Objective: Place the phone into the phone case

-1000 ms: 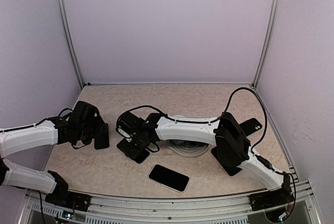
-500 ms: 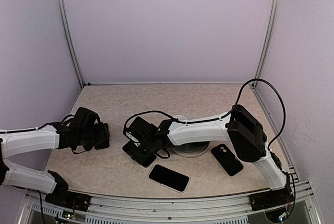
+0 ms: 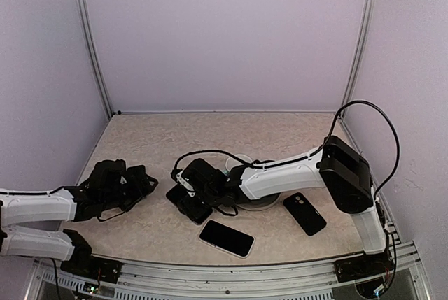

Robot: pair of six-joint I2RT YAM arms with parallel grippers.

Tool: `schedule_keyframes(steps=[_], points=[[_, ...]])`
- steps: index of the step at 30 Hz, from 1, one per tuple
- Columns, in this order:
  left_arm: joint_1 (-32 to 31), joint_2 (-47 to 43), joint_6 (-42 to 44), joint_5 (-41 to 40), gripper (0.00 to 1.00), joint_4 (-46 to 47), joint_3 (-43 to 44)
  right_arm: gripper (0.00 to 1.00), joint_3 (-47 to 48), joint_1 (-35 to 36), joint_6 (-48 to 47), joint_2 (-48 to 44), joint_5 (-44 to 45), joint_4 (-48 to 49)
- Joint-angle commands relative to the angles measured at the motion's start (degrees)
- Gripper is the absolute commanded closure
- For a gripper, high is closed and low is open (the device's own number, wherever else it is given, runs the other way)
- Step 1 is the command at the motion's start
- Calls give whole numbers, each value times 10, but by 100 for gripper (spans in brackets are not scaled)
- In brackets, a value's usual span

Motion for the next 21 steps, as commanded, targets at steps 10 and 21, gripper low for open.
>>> schedule_keyframes(steps=[10, 21], points=[[-8, -59, 32, -29, 6, 7, 57, 54, -44, 4, -16, -129, -24, 128], [-10, -137, 82, -73, 6, -45, 173, 55, -19, -23, -31, -237, -13, 89]])
